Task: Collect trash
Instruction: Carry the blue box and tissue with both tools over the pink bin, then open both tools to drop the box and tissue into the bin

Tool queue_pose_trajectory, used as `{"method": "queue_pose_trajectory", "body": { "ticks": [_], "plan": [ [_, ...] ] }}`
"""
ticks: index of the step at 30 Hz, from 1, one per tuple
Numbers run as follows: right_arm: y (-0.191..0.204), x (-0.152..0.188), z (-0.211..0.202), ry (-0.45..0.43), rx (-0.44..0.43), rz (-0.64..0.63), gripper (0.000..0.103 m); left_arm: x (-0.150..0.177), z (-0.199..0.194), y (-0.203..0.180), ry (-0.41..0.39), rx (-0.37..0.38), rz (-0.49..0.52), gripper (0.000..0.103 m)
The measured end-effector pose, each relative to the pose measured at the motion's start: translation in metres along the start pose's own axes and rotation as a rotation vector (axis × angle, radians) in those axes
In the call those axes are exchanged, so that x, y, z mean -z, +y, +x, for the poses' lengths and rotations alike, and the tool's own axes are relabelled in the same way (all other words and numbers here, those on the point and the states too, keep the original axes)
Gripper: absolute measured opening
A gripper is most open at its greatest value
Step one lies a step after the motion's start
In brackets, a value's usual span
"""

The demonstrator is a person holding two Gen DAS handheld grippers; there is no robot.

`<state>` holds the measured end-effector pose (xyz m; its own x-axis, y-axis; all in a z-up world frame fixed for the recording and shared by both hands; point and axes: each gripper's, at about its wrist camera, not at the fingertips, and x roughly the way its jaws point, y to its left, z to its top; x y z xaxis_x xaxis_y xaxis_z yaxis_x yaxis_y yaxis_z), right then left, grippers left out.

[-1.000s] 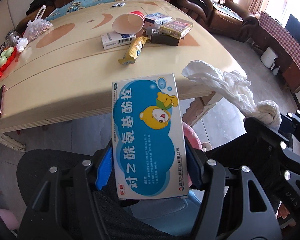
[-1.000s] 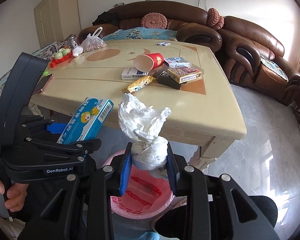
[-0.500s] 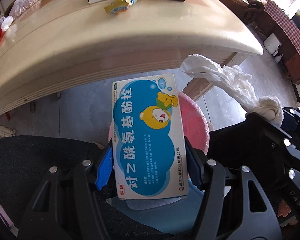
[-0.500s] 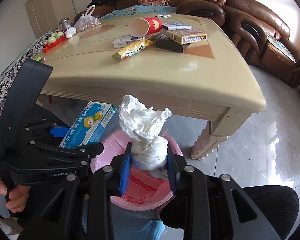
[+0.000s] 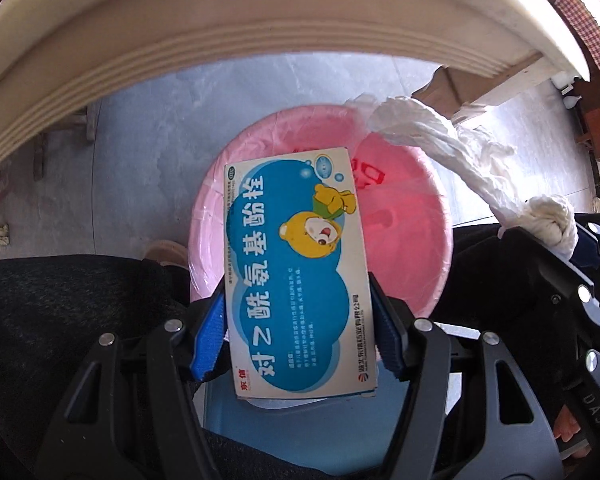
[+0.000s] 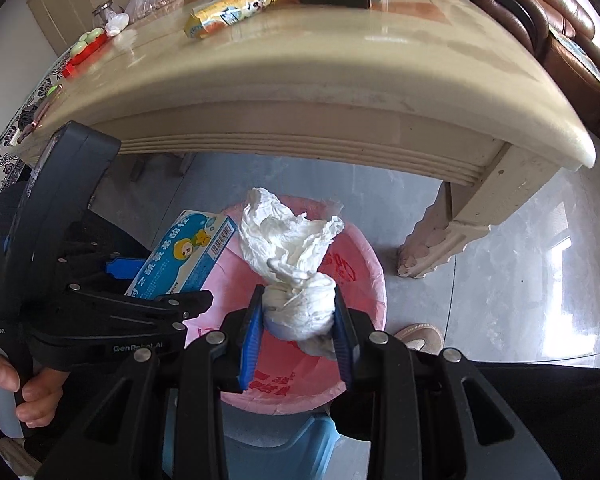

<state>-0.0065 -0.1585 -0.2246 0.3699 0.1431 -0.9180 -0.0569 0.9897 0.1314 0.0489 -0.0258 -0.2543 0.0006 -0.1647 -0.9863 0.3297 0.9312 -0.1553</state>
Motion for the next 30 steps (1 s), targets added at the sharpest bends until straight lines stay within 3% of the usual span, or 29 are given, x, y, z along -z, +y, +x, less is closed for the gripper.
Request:
{"method": "queue_pose_trajectory", "body": {
  "ticks": [15,30],
  "plan": [
    [-0.002,0.001,0.075,0.171,-0.016,0.0,0.032,-0.025,0.056,0.016,0.15,0.013,-0.046,0.062],
    [-0.012,0.003,0.112,0.279,-0.029,0.029,0.032,-0.04,0.104,0.026,0.267,-0.004,-0.086,0.062]
  ]
}}
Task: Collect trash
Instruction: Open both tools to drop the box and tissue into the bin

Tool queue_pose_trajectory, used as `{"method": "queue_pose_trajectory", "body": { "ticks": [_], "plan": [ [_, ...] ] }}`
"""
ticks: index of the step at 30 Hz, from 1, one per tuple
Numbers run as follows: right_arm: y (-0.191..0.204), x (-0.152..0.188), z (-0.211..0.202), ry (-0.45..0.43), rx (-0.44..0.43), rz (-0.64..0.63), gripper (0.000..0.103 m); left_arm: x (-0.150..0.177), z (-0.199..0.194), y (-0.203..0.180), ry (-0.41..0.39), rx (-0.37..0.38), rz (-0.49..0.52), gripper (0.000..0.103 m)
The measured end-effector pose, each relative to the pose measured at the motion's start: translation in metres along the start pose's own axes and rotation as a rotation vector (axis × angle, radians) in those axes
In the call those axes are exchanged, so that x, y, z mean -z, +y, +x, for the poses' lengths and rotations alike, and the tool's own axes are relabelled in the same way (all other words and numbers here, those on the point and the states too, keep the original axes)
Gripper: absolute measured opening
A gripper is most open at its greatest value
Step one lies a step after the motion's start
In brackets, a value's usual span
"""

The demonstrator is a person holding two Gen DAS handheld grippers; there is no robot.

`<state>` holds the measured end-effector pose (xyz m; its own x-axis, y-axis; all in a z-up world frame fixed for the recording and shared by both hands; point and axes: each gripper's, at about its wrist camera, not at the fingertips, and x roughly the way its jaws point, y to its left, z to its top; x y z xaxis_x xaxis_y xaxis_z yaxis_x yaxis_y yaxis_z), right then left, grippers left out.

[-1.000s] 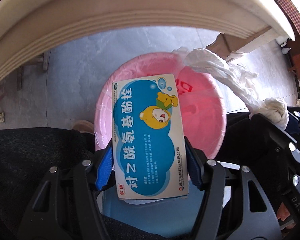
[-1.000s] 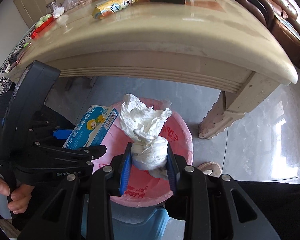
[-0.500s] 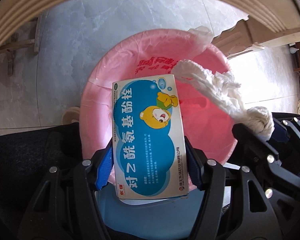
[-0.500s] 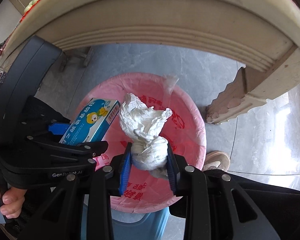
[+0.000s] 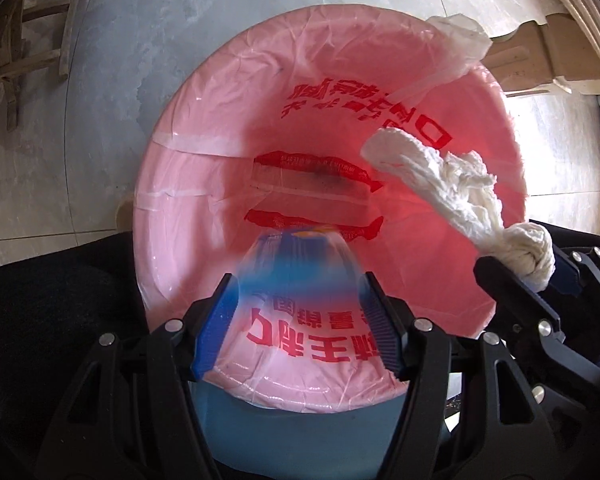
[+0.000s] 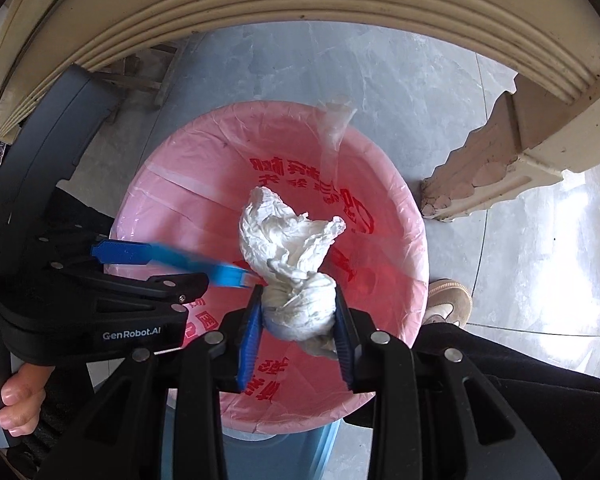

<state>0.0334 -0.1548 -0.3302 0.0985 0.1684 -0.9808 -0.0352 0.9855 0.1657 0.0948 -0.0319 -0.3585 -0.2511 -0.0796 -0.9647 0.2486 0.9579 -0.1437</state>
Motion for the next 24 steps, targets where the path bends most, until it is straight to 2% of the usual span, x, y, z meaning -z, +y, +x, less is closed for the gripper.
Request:
{"method": "queue_pose_trajectory", "body": {
  "ticks": [4,6,8,11,24],
  "plan": [
    [-0.0004,0.0001,0.005,0.009,-0.01,-0.006,0.034,-0.0003,0.0049,0.0011,0.009,0.0,-0.007,0.062],
    [0.0011,-0.0006,0.0074,0.012,-0.003,-0.017,0.045,-0.0001,0.0054,-0.0004,0.003,-0.013,-0.005,0.062],
    [0.0028,-0.0015,0.0082,0.008,0.023,-0.027,0.049,-0.0005,0.0053,-0.0016,-0.002,-0.035,0.0,0.062],
    [0.0005,-0.0017,0.0078,0.006,0.019,-0.014,0.053,0.0001,0.006,-0.0011,-0.001,-0.032,-0.009,0.062],
    [0.0039,0.0002,0.004,-0.013,0.032,-0.027,0.054,0.0057,-0.0013,-0.0007,-0.024,-0.061,0.002,0.064]
  ]
}}
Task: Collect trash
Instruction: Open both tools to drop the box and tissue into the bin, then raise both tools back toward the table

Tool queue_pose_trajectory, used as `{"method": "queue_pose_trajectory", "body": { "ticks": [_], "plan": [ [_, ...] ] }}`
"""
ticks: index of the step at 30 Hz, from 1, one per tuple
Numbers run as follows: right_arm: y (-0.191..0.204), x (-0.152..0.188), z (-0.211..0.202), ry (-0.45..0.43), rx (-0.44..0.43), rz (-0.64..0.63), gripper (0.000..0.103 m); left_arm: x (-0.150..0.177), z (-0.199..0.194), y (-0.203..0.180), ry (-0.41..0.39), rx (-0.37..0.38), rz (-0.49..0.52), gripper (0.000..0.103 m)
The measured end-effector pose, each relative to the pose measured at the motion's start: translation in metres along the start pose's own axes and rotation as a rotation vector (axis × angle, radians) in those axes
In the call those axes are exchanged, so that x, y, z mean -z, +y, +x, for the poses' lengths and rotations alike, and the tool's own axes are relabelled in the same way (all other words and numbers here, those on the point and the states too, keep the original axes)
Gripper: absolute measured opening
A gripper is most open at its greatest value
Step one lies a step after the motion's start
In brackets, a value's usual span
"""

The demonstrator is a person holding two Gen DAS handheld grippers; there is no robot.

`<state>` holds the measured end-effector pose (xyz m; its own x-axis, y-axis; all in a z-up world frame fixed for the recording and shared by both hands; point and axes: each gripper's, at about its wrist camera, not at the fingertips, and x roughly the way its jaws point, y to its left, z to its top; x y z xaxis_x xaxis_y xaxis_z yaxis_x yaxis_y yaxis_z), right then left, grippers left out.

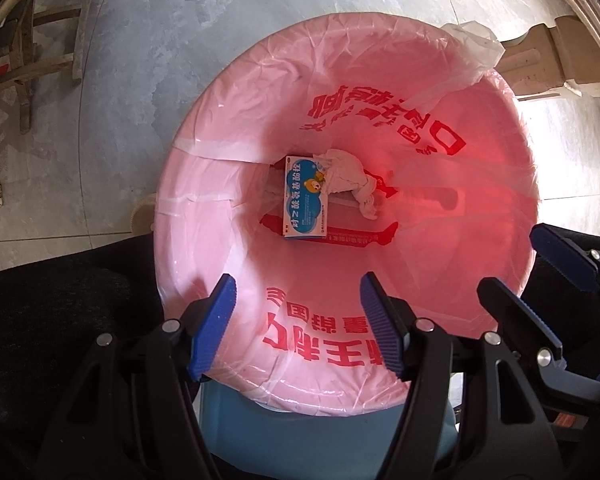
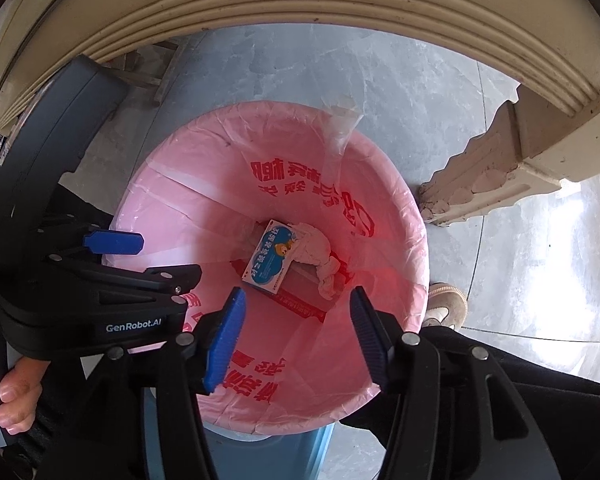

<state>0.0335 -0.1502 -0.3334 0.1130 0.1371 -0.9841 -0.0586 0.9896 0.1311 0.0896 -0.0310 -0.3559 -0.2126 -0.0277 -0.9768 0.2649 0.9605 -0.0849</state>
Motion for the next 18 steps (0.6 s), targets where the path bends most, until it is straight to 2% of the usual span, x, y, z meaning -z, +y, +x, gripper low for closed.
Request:
{"method": "queue_pose_trajectory", "body": {
  "ticks": [7,10,16,18],
  "plan": [
    [0.002,0.003,-0.011,-0.026,-0.015,0.004,0.054,0.004,-0.014,0.001,-0.054,-0.025,0.008,0.069],
    [0.005,0.007,-0.029,-0.069,-0.028,-0.006,0.061,0.013,-0.034,0.002,-0.106,-0.032,0.021,0.069],
    [0.017,0.023,-0.104,-0.236,-0.039,-0.053,0.072,0.054,-0.115,0.004,-0.267,-0.028,0.098,0.075],
    [0.019,0.027,-0.137,-0.296,-0.049,-0.075,0.083,0.071,-0.155,0.003,-0.343,-0.036,0.129,0.082]
  ]
}}
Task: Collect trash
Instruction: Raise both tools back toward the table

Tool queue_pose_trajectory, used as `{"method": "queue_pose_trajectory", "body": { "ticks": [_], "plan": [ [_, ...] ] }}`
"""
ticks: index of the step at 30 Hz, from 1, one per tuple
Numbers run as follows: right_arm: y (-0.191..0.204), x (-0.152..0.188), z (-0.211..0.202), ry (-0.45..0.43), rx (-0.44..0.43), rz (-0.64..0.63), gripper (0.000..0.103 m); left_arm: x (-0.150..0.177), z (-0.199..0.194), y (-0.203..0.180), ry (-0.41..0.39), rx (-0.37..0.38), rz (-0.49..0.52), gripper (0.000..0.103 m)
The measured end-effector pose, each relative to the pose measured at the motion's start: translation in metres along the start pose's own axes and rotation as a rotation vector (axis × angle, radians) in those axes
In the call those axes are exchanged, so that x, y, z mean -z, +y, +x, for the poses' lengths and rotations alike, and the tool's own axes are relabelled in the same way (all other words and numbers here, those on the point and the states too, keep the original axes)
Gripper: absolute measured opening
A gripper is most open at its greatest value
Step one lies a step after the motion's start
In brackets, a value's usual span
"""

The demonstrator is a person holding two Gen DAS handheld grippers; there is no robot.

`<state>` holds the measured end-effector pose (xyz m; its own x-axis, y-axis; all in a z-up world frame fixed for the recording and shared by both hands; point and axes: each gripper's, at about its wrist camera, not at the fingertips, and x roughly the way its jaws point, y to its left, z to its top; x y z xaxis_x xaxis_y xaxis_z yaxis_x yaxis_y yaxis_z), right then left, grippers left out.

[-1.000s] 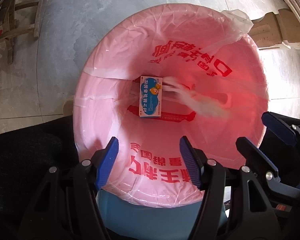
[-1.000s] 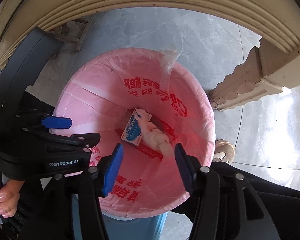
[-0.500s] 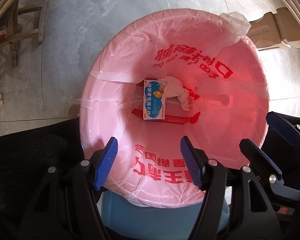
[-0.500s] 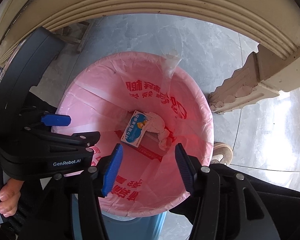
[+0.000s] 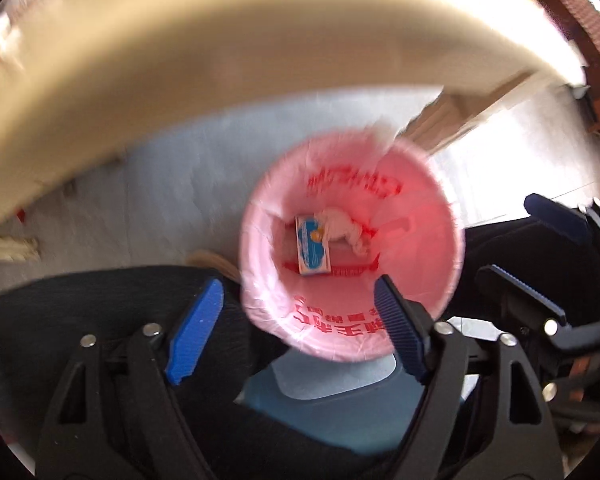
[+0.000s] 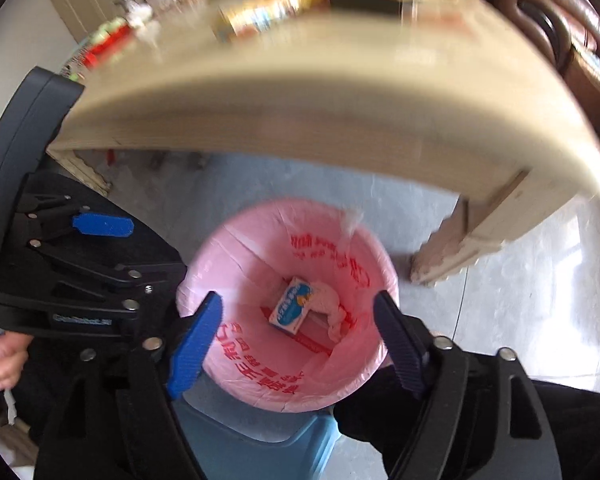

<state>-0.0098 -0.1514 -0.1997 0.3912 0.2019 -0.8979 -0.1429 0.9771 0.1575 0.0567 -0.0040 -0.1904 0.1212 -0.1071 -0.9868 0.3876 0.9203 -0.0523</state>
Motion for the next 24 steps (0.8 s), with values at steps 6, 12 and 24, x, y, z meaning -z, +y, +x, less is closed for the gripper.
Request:
{"method": "queue_pose_trajectory", "body": {
  "ticks": [6,12,24],
  "plan": [
    [0.006,-0.033,-0.106,-0.197,-0.02,-0.051,0.094,-0.016,-0.115,-0.004,-0.165,-0.068,0.081,0.085],
    [0.012,-0.073,-0.194,-0.348,-0.001,-0.138,0.096,-0.052,-0.209,-0.007,-0.319,-0.124,0.158,0.091],
    [-0.023,-0.165,-0.271,-0.335,-0.092,-0.033,0.096,-0.147,-0.285,-0.008,-0.29,-0.111,0.249,0.092]
  ]
}}
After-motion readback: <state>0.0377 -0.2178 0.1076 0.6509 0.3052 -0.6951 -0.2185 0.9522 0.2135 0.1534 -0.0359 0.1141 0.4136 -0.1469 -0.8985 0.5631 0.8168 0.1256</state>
